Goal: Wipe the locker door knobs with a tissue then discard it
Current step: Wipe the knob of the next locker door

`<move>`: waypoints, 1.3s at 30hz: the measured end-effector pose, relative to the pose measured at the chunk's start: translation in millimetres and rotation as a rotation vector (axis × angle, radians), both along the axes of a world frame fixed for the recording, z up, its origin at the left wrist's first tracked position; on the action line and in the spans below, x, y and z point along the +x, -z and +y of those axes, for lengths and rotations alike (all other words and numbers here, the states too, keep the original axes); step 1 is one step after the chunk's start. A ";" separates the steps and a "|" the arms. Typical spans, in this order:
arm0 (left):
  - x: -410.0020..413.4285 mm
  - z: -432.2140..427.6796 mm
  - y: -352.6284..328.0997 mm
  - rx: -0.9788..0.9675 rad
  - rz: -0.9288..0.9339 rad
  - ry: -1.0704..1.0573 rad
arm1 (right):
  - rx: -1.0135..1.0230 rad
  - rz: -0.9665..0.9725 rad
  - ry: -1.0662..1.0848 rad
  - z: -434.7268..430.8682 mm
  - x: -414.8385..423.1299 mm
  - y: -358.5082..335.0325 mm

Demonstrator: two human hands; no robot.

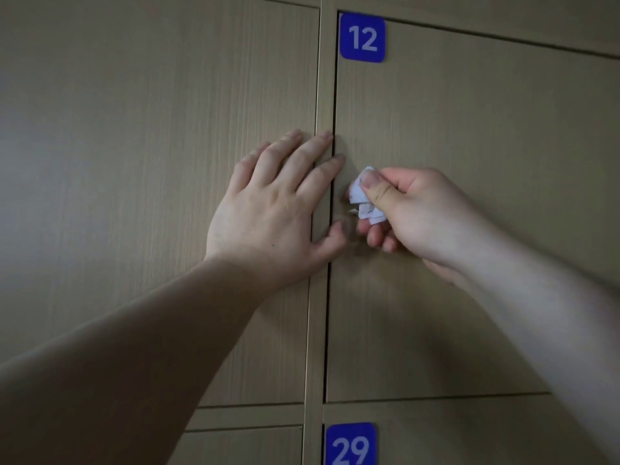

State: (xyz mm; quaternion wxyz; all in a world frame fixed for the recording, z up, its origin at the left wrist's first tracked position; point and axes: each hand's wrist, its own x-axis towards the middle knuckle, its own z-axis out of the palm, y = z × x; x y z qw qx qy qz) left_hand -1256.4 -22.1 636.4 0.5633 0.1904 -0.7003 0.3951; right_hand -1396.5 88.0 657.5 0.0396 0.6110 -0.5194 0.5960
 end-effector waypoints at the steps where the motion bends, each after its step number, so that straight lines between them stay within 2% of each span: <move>1: 0.2 0.1 0.2 0.000 -0.001 0.002 | 0.024 -0.014 -0.039 2.5 -1.7 -1.3; 4: 0.6 0.3 0.6 0.008 -0.007 0.006 | 0.159 0.111 -0.091 16.3 -7.8 -11.5; 6: 0.9 0.5 0.6 0.012 -0.010 0.009 | 0.158 0.328 0.063 24.0 -11.5 -22.0; 8: 1.4 0.7 0.6 0.009 -0.006 0.014 | 0.136 0.464 0.181 26.4 -11.4 -30.3; 13: 1.2 0.1 0.7 0.006 -0.001 0.015 | 0.220 0.535 0.136 25.9 -10.9 -35.1; 20: 0.1 0.7 0.5 0.011 -0.001 0.007 | 0.453 0.746 0.181 23.3 -1.0 -61.3; 26: 0.0 0.5 0.3 0.006 0.003 0.016 | 0.460 0.594 0.059 20.0 -3.8 -56.9; 39: 0.2 1.1 0.7 0.011 -0.006 -0.008 | 0.067 0.118 -0.096 9.1 -5.2 -4.5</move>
